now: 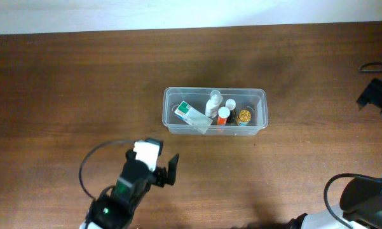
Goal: Pack container
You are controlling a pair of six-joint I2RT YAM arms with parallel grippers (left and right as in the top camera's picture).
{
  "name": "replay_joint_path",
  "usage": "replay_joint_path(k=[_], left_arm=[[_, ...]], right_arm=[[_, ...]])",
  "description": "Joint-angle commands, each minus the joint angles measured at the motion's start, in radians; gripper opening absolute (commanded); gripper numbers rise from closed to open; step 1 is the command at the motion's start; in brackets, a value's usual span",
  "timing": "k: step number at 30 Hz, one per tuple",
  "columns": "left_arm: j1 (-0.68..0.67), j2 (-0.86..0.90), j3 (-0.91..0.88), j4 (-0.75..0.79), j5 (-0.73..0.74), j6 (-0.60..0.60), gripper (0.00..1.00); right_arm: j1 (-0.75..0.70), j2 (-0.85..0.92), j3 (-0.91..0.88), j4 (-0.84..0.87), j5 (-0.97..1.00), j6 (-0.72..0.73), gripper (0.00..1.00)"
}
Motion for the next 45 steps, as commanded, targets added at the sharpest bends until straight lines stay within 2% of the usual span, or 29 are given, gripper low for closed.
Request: replay_joint_path(k=[1, 8, 16, 21, 33, 45], left_arm=[[-0.002, -0.126, -0.123, 0.082, 0.0, 0.017, 0.99], [0.05, -0.364, -0.235, 0.124, 0.017, 0.016, 1.0], [0.214, -0.487, -0.238, 0.115, 0.194, 0.016, 0.99], [0.261, -0.524, -0.238, 0.104, 0.195, 0.016, 0.99], [0.274, -0.574, -0.238, 0.018, 0.192, 0.016, 0.99], [0.32, -0.605, -0.238, 0.073, 0.192, 0.016, 0.99]], right_arm=[[-0.002, 0.005, -0.003, 0.0, -0.006, 0.009, 0.98], [-0.002, 0.005, -0.003, 0.001, -0.006, 0.009, 0.99], [-0.002, 0.005, -0.003, 0.0, -0.006, 0.009, 0.98], [-0.002, 0.005, -0.003, 0.0, -0.006, 0.009, 0.98], [-0.002, 0.005, -0.003, 0.001, -0.006, 0.009, 0.98], [-0.002, 0.005, -0.003, 0.0, -0.006, 0.009, 0.98]])
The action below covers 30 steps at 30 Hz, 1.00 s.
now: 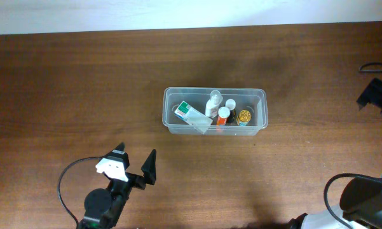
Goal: Pack container
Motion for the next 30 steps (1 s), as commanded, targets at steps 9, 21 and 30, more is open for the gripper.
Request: replay_joint_path(k=[9, 21, 30], left_arm=[[0.029, -0.116, -0.006, -0.004, 0.011, 0.016, 0.99], [0.077, -0.142, -0.007, -0.007, 0.011, 0.016, 0.99], [0.077, -0.225, -0.007, -0.137, 0.011, 0.016, 0.99]], right_arm=[[-0.002, 0.005, -0.003, 0.001, -0.005, 0.009, 0.98], [-0.002, 0.005, -0.003, 0.001, -0.006, 0.009, 0.98], [-0.002, 0.005, -0.003, 0.001, -0.006, 0.009, 0.98]])
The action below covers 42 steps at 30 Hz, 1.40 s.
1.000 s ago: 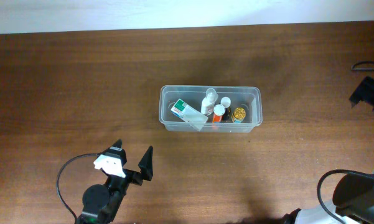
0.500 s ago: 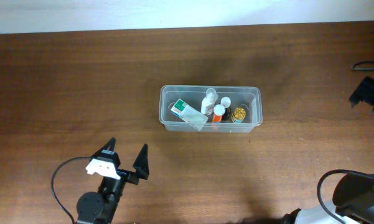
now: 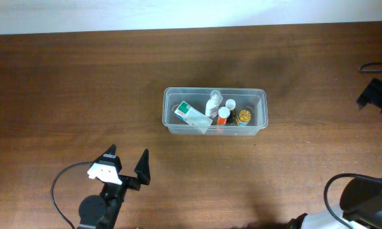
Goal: Pack container
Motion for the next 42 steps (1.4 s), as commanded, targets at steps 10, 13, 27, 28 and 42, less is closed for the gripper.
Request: replay_joint_path(k=[10, 13, 27, 28, 42], left_arm=[[0.007, -0.038, -0.005, -0.001, 0.011, 0.016, 0.99], [0.007, -0.038, -0.005, 0.0, 0.011, 0.016, 1.0], [0.129, -0.038, -0.005, 0.0, 0.011, 0.016, 0.99], [0.134, -0.038, -0.005, -0.001, 0.011, 0.016, 0.99], [0.143, -0.038, -0.005, 0.0, 0.011, 0.016, 1.0]], right_arm=[[-0.002, 0.005, -0.003, 0.002, -0.005, 0.009, 0.98], [-0.002, 0.005, -0.003, 0.002, -0.005, 0.009, 0.98], [-0.002, 0.005, -0.003, 0.001, -0.005, 0.009, 0.98], [-0.002, 0.005, -0.003, 0.002, -0.005, 0.009, 0.98], [-0.002, 0.005, -0.003, 0.001, -0.005, 0.009, 0.99]])
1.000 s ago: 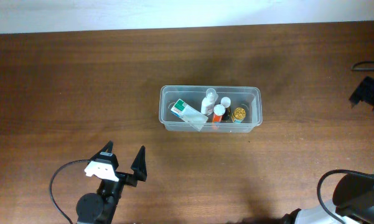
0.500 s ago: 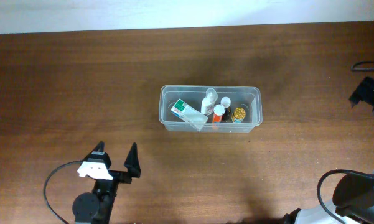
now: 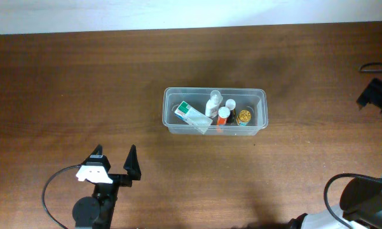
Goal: Pack container
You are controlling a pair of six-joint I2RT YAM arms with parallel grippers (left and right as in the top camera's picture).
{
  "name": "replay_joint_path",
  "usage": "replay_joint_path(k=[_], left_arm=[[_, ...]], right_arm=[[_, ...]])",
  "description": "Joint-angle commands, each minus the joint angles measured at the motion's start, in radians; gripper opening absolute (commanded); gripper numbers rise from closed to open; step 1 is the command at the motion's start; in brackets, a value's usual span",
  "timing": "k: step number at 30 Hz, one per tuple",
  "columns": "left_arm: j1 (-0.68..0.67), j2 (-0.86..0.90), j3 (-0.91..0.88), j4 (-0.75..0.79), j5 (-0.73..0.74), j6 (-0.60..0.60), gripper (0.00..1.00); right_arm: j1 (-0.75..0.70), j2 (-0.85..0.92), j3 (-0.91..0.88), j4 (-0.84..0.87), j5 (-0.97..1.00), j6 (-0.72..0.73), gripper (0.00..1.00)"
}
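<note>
A clear plastic container [image 3: 168, 121] stands at the middle of the table. Inside it lie a green-and-white box [image 3: 192, 116], a white bottle [image 3: 213, 104], an orange bottle with a white cap [image 3: 223, 115] and a small jar with a gold lid [image 3: 244, 116]. My left gripper [image 3: 114, 157] sits near the front left edge, well away from the container, open with nothing between its fingers. Only part of the right arm [image 3: 362, 194] shows at the bottom right corner; its gripper is out of view.
The brown wooden table [image 3: 70, 83] runs to a white wall at the back. A black mount [image 3: 376, 95] with a cable sits at the right edge. A black cable [image 3: 49, 191] loops beside the left arm.
My left gripper has drawn a little further left and toward the front edge, still open and empty. The container and its contents have not moved.
My left gripper was open just front-left of the container. At each later moment it stood further left and nearer the front edge, always empty. The container kept the same items throughout, and the right arm stayed put.
</note>
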Motion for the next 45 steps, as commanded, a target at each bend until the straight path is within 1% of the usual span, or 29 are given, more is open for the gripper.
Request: replay_joint_path(k=[1, 6, 12, 45], left_arm=[[0.005, -0.011, -0.004, -0.002, 0.011, 0.016, 0.99], [0.014, -0.011, -0.004, -0.002, 0.011, 0.016, 0.99], [0.072, -0.011, -0.004, -0.002, 0.011, 0.016, 0.99], [0.073, -0.01, -0.004, -0.002, 0.011, 0.016, 0.99]], right_arm=[[-0.002, 0.005, -0.003, 0.001, -0.005, 0.008, 0.98], [-0.002, 0.005, -0.003, 0.001, -0.006, 0.009, 0.98], [-0.002, 0.005, -0.003, 0.001, -0.006, 0.009, 0.98], [-0.002, 0.005, -0.003, 0.001, -0.005, 0.008, 0.98]])
